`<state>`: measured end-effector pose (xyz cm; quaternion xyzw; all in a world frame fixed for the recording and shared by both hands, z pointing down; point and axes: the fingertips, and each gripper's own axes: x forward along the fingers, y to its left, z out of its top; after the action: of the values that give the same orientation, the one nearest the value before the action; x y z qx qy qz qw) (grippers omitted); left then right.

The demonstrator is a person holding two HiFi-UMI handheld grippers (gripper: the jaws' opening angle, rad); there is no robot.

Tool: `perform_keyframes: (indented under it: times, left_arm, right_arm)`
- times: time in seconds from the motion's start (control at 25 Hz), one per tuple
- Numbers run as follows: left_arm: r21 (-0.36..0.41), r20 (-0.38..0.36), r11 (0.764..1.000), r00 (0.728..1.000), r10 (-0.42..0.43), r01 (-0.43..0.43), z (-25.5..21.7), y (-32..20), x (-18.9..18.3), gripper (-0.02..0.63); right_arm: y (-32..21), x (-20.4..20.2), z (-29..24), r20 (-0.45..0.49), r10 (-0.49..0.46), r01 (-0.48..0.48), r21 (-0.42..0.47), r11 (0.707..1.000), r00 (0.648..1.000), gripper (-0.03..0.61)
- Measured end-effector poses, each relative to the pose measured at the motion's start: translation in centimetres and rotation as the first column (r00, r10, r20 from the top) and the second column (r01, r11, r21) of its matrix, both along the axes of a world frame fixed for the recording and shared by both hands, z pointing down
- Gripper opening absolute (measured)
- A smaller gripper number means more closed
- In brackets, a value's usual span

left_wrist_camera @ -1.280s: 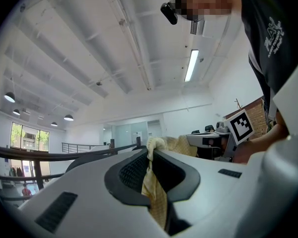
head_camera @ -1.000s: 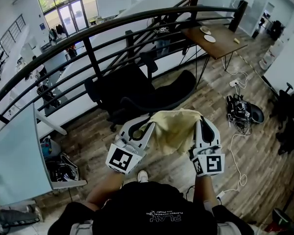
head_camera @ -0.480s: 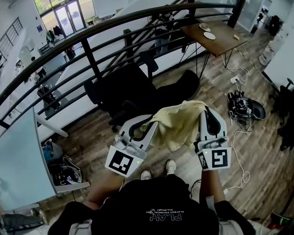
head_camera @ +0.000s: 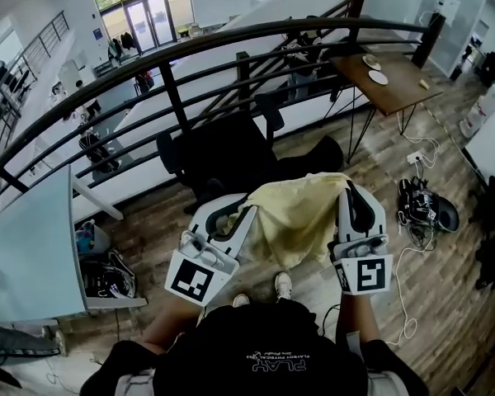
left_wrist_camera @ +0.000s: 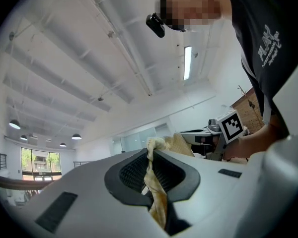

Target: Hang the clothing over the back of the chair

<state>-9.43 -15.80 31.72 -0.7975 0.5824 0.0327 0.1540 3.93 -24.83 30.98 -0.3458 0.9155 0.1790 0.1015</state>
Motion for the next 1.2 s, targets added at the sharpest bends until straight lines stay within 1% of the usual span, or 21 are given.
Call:
perform_keyframes:
  times: [0.12, 0.2, 0.24, 0.28, 0.32, 0.36, 0.4, 0.44, 0.48, 0.6, 0.76, 0.84, 0.88, 0.92, 0.96, 1.0, 1.04, 1.08, 1.2]
  left_arm:
    - [-0.013, 0.017, 0.999, 0.999, -0.05, 0.051, 0.1, -0.8, 0.1, 0.037]
    - [-0.022, 0.049, 0.997, 0.996, -0.071, 0.073, 0.1, -1.5, 0.1, 0.037]
    - [-0.03, 0.082, 0.996, 0.993, -0.079, 0.082, 0.2, -1.9, 0.0, 0.037]
    - [-0.043, 0.136, 0.995, 0.987, -0.086, 0.093, 0.3, -2.2, -0.1, 0.037]
    - [-0.06, 0.198, 0.992, 0.976, -0.094, 0.107, 0.5, -2.5, -0.2, 0.037]
    - [-0.07, 0.244, 0.99, 0.964, -0.105, 0.125, 0.6, -2.8, -0.4, 0.037]
    - [-0.073, 0.265, 0.987, 0.957, -0.119, 0.143, 0.6, -2.9, -0.5, 0.037]
    - [-0.073, 0.271, 0.984, 0.953, -0.135, 0.16, 0.5, -3.0, -0.6, 0.037]
    - [-0.072, 0.269, 0.982, 0.951, -0.151, 0.177, 0.5, -3.1, -0.7, 0.037]
    - [-0.069, 0.261, 0.973, 0.945, -0.198, 0.222, 0.5, -3.7, -1.0, 0.037]
    - [-0.077, 0.285, 0.956, 0.925, -0.251, 0.283, 0.0, -4.4, -1.4, 0.037]
    - [-0.073, 0.296, 0.949, 0.916, -0.272, 0.305, -0.3, -4.7, -1.4, 0.037]
    - [-0.067, 0.279, 0.947, 0.917, -0.284, 0.314, -0.5, -4.8, -1.5, 0.037]
    - [-0.056, 0.23, 0.945, 0.926, -0.301, 0.321, -0.8, -5.0, -1.6, 0.037]
    - [-0.046, 0.159, 0.943, 0.934, -0.319, 0.33, -1.2, -5.1, -1.9, 0.037]
    - [-0.039, 0.1, 0.94, 0.937, -0.335, 0.34, -1.4, -5.2, -2.2, 0.037]
    - [-0.039, 0.072, 0.935, 0.934, -0.349, 0.352, -1.4, -5.2, -2.5, 0.037]
    - [-0.041, 0.067, 0.93, 0.929, -0.363, 0.366, -1.4, -5.3, -2.7, 0.037]
    - [-0.048, 0.084, 0.914, 0.914, -0.398, 0.403, -1.5, -5.4, -3.1, 0.037]
  right_arm:
    - [-1.1, -0.4, -0.1, -0.062, -0.063, 0.065, 0.043, 0.997, 0.996, 0.026]
    - [-1.9, -1.0, -0.4, -0.082, -0.112, 0.116, 0.055, 0.992, 0.99, 0.026]
    - [-2.3, -1.3, -0.6, -0.079, -0.131, 0.135, 0.049, 0.99, 0.988, 0.026]
    - [-2.8, -1.5, -0.9, -0.064, -0.149, 0.151, 0.036, 0.988, 0.987, 0.026]
    - [-3.1, -1.8, -1.1, -0.057, -0.167, 0.168, 0.027, 0.985, 0.984, 0.026]
    - [-3.4, -2.1, -1.1, -0.069, -0.187, 0.189, 0.031, 0.981, 0.98, 0.026]
    - [-3.6, -2.4, -0.9, -0.094, -0.209, 0.214, 0.046, 0.976, 0.973, 0.026]
    - [-3.7, -2.7, -0.8, -0.119, -0.231, 0.24, 0.063, 0.969, 0.966, 0.026]
    - [-3.9, -3.0, -0.9, -0.125, -0.251, 0.261, 0.067, 0.963, 0.96, 0.026]
    - [-4.6, -4.0, -1.4, -0.097, -0.288, 0.293, 0.045, 0.955, 0.953, 0.026]
    - [-5.6, -4.7, -1.2, -0.165, -0.276, 0.293, 0.087, 0.952, 0.947, 0.026]
    - [-5.9, -4.8, -1.1, -0.197, -0.29, 0.313, 0.101, 0.944, 0.937, 0.026]
    - [-6.1, -4.9, -1.1, -0.21, -0.302, 0.329, 0.108, 0.938, 0.93, 0.026]
    - [-6.3, -5.0, -1.0, -0.222, -0.314, 0.345, 0.115, 0.932, 0.923, 0.026]
    - [-6.6, -5.1, -1.0, -0.234, -0.327, 0.361, 0.122, 0.924, 0.916, 0.026]
    - [-6.8, -5.3, -1.0, -0.247, -0.338, 0.377, 0.13, 0.917, 0.908, 0.026]
    - [-7.0, -5.6, -1.1, -0.259, -0.349, 0.393, 0.138, 0.909, 0.9, 0.026]
    - [-7.1, -5.8, -1.2, -0.27, -0.362, 0.41, 0.148, 0.9, 0.892, 0.026]
    - [-7.2, -6.3, -1.5, -0.29, -0.398, 0.456, 0.169, 0.874, 0.87, 0.026]
